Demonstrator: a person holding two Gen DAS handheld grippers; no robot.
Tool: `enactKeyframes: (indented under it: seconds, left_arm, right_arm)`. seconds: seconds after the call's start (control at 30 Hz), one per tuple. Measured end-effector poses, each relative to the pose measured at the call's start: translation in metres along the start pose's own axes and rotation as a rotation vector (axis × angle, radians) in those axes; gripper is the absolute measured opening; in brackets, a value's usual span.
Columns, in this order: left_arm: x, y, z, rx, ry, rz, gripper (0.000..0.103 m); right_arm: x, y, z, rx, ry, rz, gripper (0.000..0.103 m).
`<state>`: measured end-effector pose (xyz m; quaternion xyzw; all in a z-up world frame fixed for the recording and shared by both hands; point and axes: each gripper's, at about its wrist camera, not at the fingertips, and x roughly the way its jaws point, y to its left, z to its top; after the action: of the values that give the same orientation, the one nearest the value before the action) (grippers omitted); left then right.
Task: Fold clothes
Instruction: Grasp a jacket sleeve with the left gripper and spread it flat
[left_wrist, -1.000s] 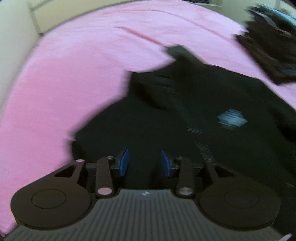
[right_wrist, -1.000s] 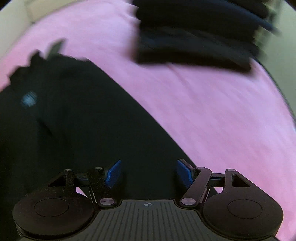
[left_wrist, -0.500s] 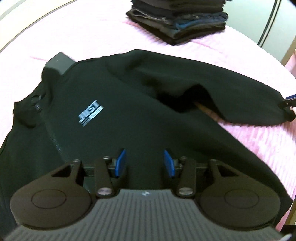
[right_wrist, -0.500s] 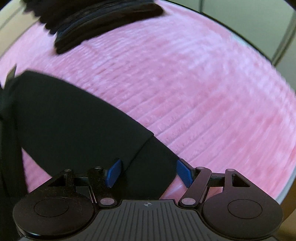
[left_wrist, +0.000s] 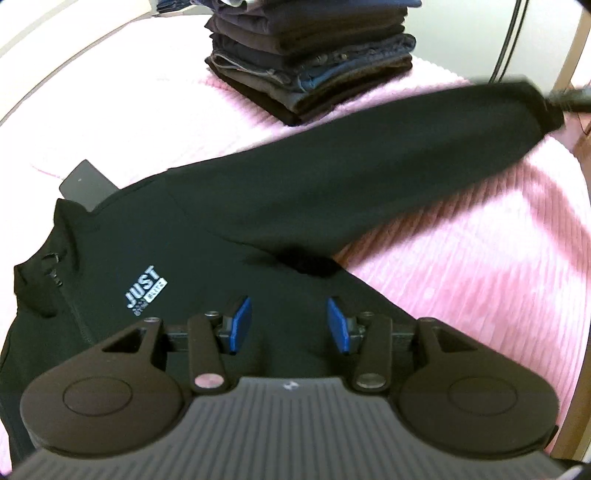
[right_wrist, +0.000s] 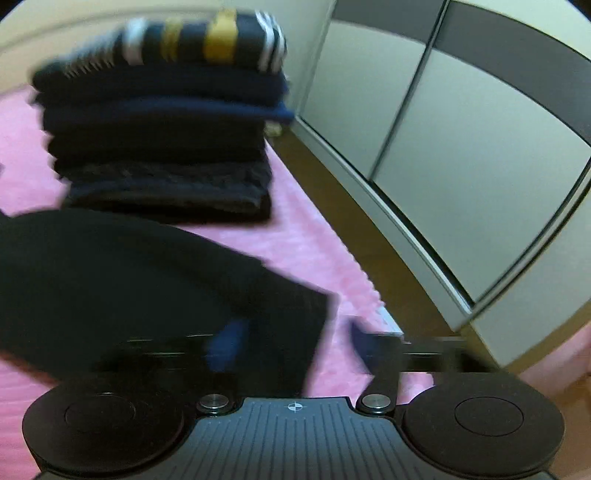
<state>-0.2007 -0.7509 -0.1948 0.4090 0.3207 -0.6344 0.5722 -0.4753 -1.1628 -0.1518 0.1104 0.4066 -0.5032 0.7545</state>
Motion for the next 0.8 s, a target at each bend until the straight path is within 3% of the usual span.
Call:
enactKeyframes:
  seconds: [0.2,0.37,0.57,0.67,0.8]
  left_arm:
    - [-0.011,0.008,-0.024,-0.068,0.04,0.023,0.042]
    - [-0.039,0.034,-0.07,-0.173,0.085,0.1,0.044]
    - [-0.092,0.088,-0.15,-0.293,0.146,0.26,0.052]
    - [-0.119,0.121,-0.2,-0.333,0.176,0.355,0.054]
    - [-0.15,0.171,-0.276,-0.346,0.221,0.462,0.065]
  right_arm:
    - [0.007,0.043,-0.023,0.12,0.136,0.152,0.074]
    - [-0.019,0.121,-0.053,0.089,0.235,0.303,0.074]
    - [-0.066,0.22,-0.061,0.021,0.275,0.466,0.074]
    - [-0.095,0.277,-0.056,-0.023,0.257,0.536,0.074]
    - [-0.139,0.349,-0.055,-0.062,0.219,0.584,0.074]
